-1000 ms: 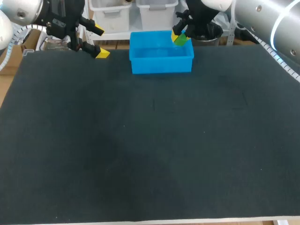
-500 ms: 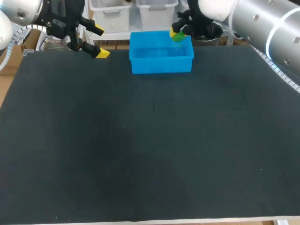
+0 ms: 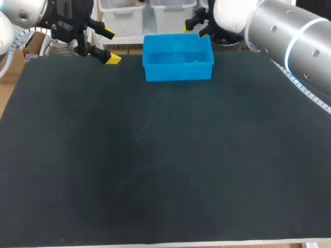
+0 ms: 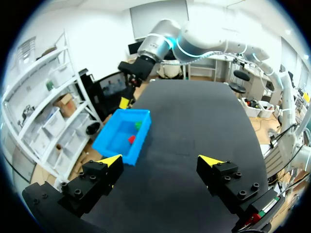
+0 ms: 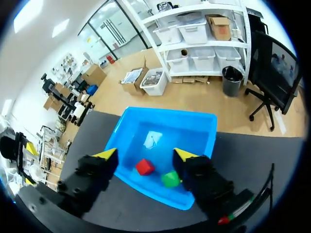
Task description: Use the left arm to pick the red cube and place it into the blue plastic box first, then use the right arm to grasp the green cube and put it into the same blue plastic box after the first action is fully finished.
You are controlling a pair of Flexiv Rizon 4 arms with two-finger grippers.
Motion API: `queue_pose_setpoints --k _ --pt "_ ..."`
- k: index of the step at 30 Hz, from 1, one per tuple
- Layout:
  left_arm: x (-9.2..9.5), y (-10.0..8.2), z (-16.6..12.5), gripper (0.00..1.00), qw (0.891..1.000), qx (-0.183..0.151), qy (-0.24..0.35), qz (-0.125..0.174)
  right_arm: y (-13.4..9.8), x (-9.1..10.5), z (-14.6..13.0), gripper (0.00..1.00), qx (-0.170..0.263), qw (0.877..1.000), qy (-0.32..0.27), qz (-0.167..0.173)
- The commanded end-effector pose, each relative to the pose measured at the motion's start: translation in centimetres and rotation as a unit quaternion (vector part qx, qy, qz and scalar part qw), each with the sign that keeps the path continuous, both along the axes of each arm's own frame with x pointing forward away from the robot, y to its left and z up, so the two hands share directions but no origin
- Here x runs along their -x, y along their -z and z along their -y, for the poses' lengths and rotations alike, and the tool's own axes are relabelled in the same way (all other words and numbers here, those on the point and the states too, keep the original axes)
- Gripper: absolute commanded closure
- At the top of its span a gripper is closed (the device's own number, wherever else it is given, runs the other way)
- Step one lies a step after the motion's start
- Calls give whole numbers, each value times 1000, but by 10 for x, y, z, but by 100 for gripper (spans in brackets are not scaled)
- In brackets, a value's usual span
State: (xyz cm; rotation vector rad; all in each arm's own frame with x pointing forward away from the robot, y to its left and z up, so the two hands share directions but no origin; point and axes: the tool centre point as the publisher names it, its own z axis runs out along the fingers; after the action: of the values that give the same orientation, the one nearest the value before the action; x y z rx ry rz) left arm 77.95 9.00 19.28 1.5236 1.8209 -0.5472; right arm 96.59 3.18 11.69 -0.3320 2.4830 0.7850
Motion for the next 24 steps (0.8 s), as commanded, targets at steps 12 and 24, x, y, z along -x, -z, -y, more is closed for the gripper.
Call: queue_pose_setpoints --k 12,24 --pt "-1 0 0 0 1000 -1 1 -1 -39 31 39 0 30 988 -87 -126" --pt "-1 0 0 0 1000 -1 1 -1 -43 41 44 0 16 990 -89 -111"
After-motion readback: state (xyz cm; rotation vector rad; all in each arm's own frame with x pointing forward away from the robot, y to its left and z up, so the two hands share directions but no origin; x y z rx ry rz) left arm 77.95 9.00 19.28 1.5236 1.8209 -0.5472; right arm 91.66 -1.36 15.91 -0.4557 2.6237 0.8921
